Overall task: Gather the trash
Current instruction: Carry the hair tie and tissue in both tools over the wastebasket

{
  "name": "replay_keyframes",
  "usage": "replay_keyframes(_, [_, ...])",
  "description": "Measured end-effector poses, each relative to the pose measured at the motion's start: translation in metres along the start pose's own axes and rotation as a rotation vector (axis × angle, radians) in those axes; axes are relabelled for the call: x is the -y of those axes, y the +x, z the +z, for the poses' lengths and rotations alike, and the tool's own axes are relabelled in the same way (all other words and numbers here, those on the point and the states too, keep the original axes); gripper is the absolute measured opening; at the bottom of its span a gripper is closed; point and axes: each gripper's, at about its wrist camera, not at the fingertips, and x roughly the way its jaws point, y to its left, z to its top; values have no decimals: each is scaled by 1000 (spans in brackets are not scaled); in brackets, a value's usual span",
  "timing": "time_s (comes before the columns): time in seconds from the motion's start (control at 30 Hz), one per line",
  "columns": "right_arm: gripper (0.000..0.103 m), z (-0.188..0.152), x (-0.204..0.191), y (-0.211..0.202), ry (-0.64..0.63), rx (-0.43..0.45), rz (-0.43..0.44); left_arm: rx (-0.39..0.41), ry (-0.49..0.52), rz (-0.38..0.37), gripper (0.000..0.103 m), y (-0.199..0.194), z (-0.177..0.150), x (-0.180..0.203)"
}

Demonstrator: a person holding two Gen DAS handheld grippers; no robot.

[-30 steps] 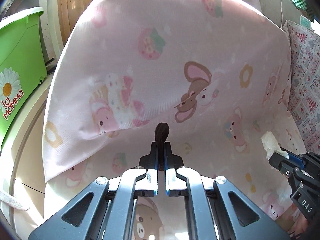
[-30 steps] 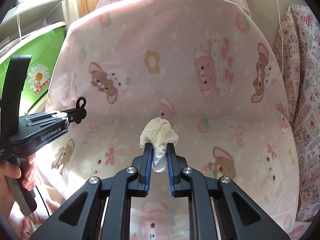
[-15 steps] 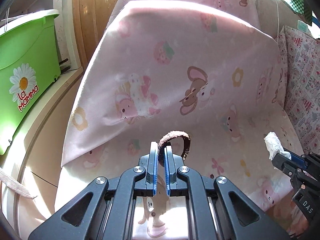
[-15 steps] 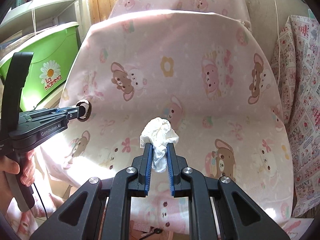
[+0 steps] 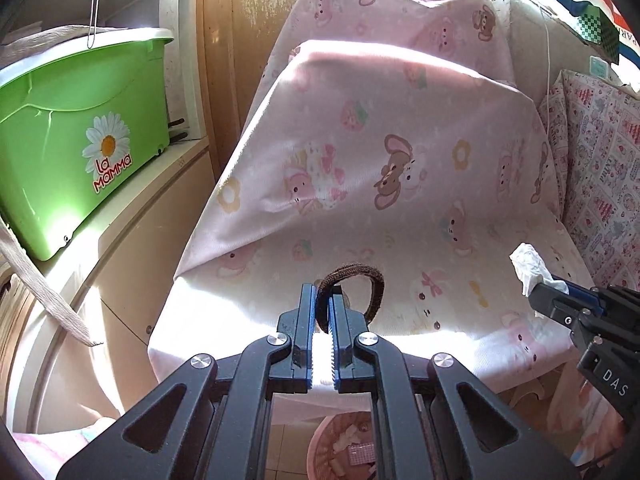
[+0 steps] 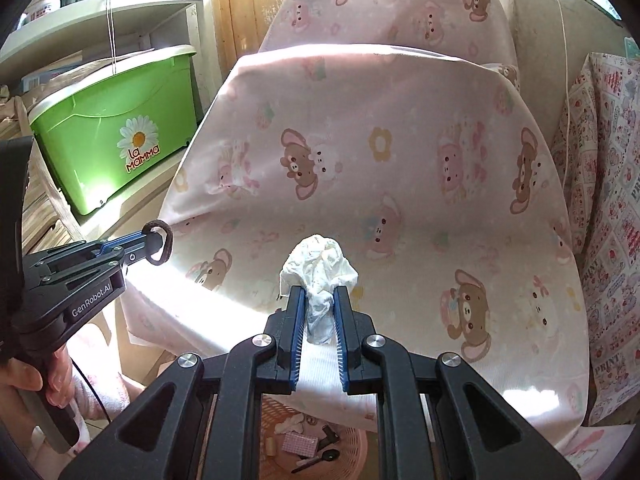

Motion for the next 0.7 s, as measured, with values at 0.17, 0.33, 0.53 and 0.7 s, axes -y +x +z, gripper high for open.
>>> replay_keyframes(0.17, [14, -12, -3, 1, 23, -43, 25, -26, -38, 19, 5, -6, -20, -9])
replay_keyframes(0.33, [14, -17, -30, -5, -88, -55, 110, -65, -87, 16, 5, -10, -33, -22])
replay_keyframes(0.53, [14, -37, -38, -6, -55, -126, 163, -59, -109, 21, 5, -22, -41, -23])
replay_keyframes(0.7, [14, -45, -43, -18, -85, -110, 160, -57, -113, -8, 5, -31, -44, -23])
